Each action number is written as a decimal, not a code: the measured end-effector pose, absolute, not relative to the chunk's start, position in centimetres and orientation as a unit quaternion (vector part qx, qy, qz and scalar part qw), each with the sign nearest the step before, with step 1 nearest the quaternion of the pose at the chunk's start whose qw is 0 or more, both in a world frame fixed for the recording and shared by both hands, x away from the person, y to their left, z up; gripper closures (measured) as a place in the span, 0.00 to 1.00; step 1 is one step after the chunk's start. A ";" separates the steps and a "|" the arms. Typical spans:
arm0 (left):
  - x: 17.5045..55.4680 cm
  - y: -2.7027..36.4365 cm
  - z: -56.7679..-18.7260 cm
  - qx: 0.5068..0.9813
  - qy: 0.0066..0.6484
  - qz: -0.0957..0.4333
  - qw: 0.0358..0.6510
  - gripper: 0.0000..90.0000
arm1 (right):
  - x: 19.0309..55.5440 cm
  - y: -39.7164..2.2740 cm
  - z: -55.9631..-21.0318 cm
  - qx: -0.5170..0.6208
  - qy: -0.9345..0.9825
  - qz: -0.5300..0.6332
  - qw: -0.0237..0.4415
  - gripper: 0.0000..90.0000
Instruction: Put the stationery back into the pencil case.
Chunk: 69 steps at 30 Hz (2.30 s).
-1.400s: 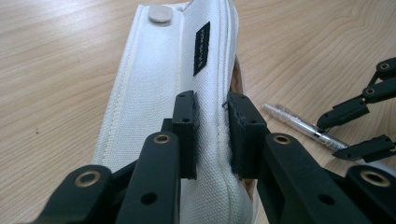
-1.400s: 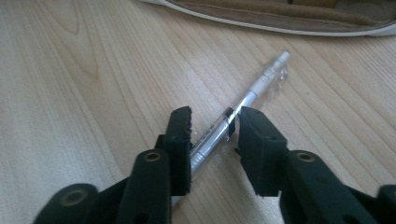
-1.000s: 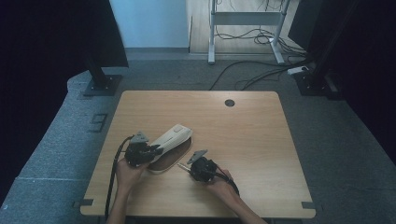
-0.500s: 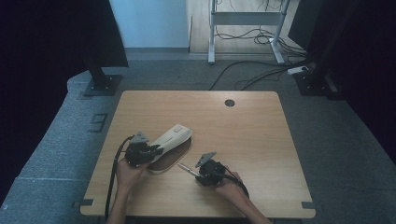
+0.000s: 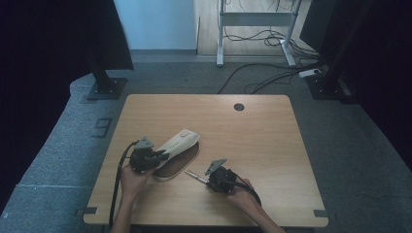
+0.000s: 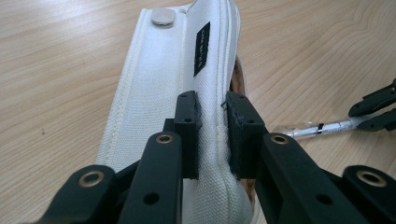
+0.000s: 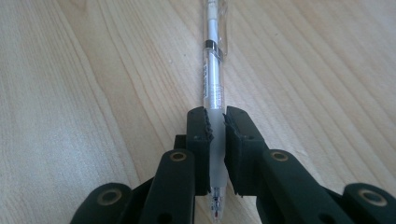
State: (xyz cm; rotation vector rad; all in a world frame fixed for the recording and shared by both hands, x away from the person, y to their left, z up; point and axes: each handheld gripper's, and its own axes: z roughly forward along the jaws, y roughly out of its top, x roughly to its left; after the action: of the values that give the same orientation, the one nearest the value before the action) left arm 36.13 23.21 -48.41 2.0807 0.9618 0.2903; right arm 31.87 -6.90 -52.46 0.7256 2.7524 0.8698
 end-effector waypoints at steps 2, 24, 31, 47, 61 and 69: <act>36.1 23.2 -48.4 0.824 0.381 0.118 0.403 0.85 | 31.8 -7.1 -52.2 0.245 0.919 0.296 0.083 0.88; 36.0 23.2 -48.2 0.822 0.382 0.120 0.406 0.85 | 32.6 -7.6 -49.5 0.247 0.908 0.326 0.089 0.88; 36.0 23.2 -48.2 0.821 0.382 0.120 0.406 0.85 | 32.8 -7.3 -48.9 0.244 0.907 0.331 0.092 0.88; 35.9 23.5 -48.0 0.818 0.385 0.119 0.411 0.86 | 33.7 -5.2 -47.9 0.226 0.909 0.337 0.098 0.88; 35.9 23.6 -47.8 0.817 0.385 0.118 0.413 0.86 | 35.8 -3.3 -48.1 0.224 0.913 0.326 0.100 0.88; 35.9 23.6 -47.8 0.817 0.385 0.118 0.413 0.86 | 36.8 -2.0 -48.6 0.221 0.914 0.326 0.098 0.88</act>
State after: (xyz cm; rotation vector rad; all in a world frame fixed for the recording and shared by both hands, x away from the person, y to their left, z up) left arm 35.86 23.55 -47.84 2.0553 0.9675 0.2967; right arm 36.79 -2.02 -48.56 0.6553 2.7033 0.9658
